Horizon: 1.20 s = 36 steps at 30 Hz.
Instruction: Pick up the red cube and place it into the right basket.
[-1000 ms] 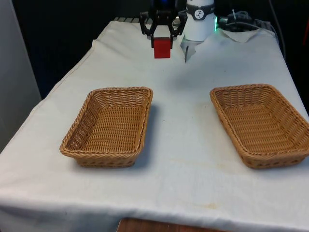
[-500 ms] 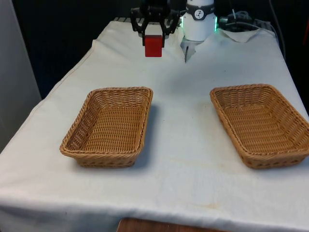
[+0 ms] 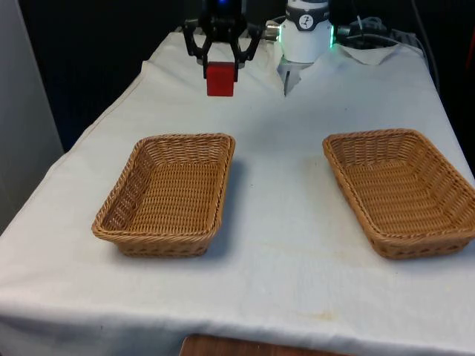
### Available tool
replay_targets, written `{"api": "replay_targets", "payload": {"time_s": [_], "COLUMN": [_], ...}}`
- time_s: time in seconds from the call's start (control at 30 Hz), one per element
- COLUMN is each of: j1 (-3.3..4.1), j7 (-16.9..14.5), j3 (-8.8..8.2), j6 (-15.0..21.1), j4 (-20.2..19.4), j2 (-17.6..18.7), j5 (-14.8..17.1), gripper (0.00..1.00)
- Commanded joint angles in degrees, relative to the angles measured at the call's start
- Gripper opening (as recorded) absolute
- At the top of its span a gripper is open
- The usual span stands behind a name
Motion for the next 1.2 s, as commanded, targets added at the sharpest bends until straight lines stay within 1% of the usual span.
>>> {"api": "replay_targets", "payload": {"time_s": [0.0,0.1,0.13,0.17,0.3,0.33,0.37,0.43,0.47,0.5,0.6,0.73,0.77,0.8,0.93,1.0,1.03,1.07,1.17], "j1": [-0.29,-0.34,-0.06,-0.40,-0.57,-0.63,-0.63,-0.80,-0.46,-0.86,-0.97,-1.20,-0.80,-1.20,-1.32,-1.38,-0.80,-1.38,-1.43], "j7": [-0.92,-1.49,-0.80,-1.55,-1.72,-1.83,-1.83,-1.95,-1.20,-1.95,-2.23,-2.75,-2.23,-2.86,-3.38,-3.90,-3.27,-4.13,-4.81], "j3": [0.11,-0.23,-0.40,-0.29,-0.40,-0.40,-0.40,-0.34,-0.63,-0.29,-0.29,-0.23,-0.63,-0.17,-0.06,0.00,-0.63,0.00,0.00], "j6": [-0.63,-0.86,-0.06,-0.97,-1.55,-1.89,-1.89,-2.41,-1.78,-2.52,-2.75,-3.04,-2.41,-2.98,-2.86,-2.86,-2.46,-2.86,-2.98], "j4": [1.20,3.15,2.58,3.72,5.84,6.93,6.93,8.71,8.14,9.28,11.00,13.46,13.24,13.87,15.24,16.10,15.58,16.44,17.36], "j2": [1.03,2.75,2.46,3.15,4.70,5.39,5.39,6.70,6.30,7.16,8.59,11.06,10.94,11.52,13.35,14.78,14.27,15.24,16.56], "j5": [1.20,2.12,1.32,2.29,2.75,2.98,2.98,3.32,2.41,3.50,4.18,5.84,5.16,6.30,8.48,10.49,9.17,11.23,13.41], "gripper": [0.03,0.03,0.03,0.03,0.03,0.03,0.03,0.03,0.03,0.03,0.03,0.03,0.03,0.03,0.03,0.03,0.03,0.03,0.03]}}
